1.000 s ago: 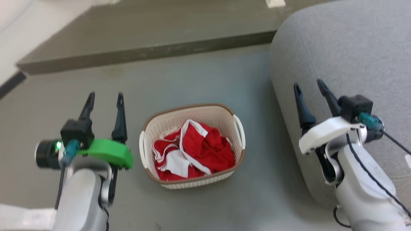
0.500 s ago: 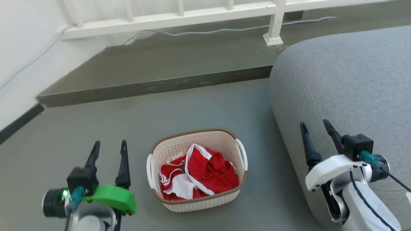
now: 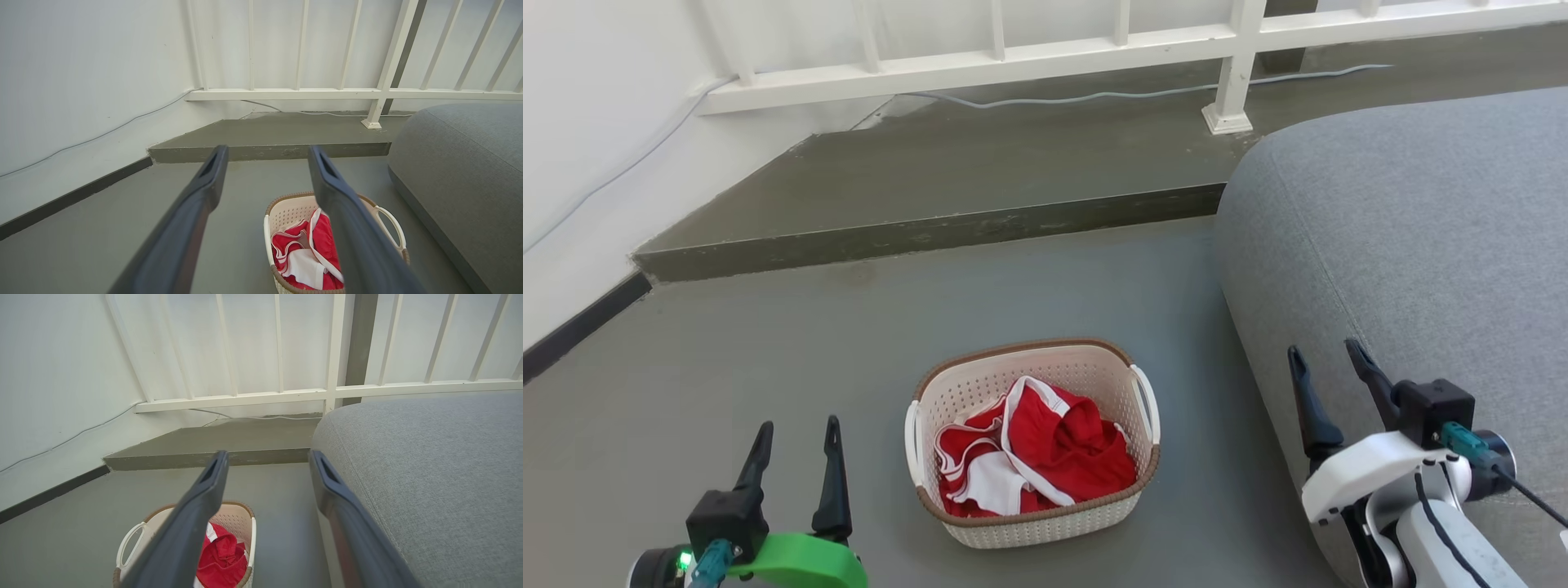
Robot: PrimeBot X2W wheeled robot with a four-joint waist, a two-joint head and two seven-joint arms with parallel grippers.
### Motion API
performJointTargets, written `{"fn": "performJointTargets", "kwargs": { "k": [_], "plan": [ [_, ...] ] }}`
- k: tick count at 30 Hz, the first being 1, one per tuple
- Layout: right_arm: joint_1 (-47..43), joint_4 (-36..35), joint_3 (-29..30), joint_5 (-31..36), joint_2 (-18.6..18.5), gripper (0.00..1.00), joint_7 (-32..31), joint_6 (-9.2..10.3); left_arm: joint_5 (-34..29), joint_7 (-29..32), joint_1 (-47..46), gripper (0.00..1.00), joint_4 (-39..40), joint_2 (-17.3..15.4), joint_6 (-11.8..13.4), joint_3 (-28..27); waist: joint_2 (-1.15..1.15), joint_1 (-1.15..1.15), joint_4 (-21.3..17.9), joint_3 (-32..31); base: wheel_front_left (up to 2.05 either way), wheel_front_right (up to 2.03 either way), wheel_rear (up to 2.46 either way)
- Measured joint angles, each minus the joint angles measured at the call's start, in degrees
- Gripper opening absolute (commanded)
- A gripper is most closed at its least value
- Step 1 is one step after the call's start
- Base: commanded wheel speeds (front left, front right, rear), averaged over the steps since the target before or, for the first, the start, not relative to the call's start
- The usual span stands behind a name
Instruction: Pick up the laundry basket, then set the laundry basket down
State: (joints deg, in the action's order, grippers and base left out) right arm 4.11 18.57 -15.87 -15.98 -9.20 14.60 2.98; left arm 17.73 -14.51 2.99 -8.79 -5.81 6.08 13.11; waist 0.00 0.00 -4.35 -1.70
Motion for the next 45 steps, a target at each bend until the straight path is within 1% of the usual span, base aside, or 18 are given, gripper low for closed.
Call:
{"fn": "performJointTargets", "kwargs": {
  "k": [13,15,21,30,31,33,37,45],
  "plan": [
    [-2.4,-1.5,-0.1,0.4,-0.4,1.0,0.0,0.24,-0.3,0.1,2.5,1.0,2.1,0.0,0.0,0.5,0.0,0.0,0.5,-0.1,0.0,0.0,0.0],
    [-2.5,-1.7,-0.2,0.4,-0.5,1.0,0.0,0.58,-0.3,0.2,2.9,1.0,2.3,0.0,0.0,0.6,0.0,0.0,0.5,-0.1,0.0,0.0,0.0],
    [-2.5,-2.6,-0.2,0.9,-1.2,1.0,0.0,0.66,-0.4,0.8,3.2,1.0,3.4,-0.1,0.0,0.7,0.0,0.0,0.5,0.0,0.0,0.0,0.0],
    [-3.2,-4.0,-0.2,1.0,-1.3,1.0,0.0,0.68,-0.5,1.4,3.8,1.0,4.4,-0.1,0.0,1.3,0.0,0.0,0.4,0.1,0.0,0.0,0.0],
    [-3.5,-3.8,-0.2,1.0,-1.3,0.0,0.0,0.63,-0.4,1.3,4.0,0.0,4.2,-0.1,0.0,1.4,0.0,0.0,0.4,0.1,0.0,0.0,0.0],
    [-4.8,-2.1,-0.5,1.0,-0.7,0.0,0.0,0.57,-0.4,1.4,4.4,0.0,2.1,0.2,0.0,1.9,0.0,0.0,0.4,0.1,0.0,0.0,0.0],
    [-5.9,-1.6,-0.4,0.6,-0.1,0.0,-0.1,0.48,0.1,1.4,4.6,0.0,1.9,0.7,0.0,1.9,0.0,0.0,0.4,0.2,0.0,0.0,0.0],
    [-5.8,-1.7,1.1,-4.6,0.3,0.0,-1.2,-0.15,5.1,1.4,5.3,0.0,2.3,0.9,-0.7,1.9,0.0,0.0,0.8,0.3,0.0,0.0,0.0]
  ]
}}
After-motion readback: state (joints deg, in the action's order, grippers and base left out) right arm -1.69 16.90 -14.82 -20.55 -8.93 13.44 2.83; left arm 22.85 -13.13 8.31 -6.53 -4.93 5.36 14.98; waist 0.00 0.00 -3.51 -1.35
